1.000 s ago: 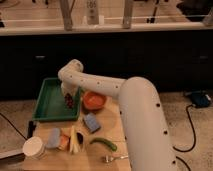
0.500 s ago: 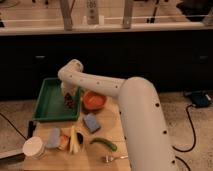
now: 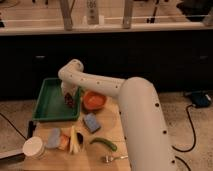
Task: Place grapes in tray
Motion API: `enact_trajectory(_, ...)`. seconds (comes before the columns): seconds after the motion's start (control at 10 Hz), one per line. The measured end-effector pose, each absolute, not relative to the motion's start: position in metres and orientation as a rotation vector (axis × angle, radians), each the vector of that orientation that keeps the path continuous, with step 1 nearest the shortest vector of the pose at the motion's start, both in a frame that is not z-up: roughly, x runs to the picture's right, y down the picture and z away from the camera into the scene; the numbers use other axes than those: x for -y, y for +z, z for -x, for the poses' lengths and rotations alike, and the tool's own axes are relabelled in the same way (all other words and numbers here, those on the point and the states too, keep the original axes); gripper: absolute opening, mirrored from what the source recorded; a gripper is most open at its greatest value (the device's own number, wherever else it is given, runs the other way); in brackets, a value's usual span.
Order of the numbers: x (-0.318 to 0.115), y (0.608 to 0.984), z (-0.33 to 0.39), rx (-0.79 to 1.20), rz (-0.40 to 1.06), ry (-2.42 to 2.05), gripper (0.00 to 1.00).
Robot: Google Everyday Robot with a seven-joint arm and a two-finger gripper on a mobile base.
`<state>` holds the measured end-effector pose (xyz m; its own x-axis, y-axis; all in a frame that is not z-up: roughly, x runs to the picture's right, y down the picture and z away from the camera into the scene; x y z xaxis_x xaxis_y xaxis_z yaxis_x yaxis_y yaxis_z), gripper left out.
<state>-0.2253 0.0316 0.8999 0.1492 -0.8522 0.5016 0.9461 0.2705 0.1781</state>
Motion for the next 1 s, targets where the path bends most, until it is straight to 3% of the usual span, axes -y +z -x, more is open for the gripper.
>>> enact_trajectory(1.0,-0.0275,0.9021,0.2262,0.581,0.187,-1.314,0.07)
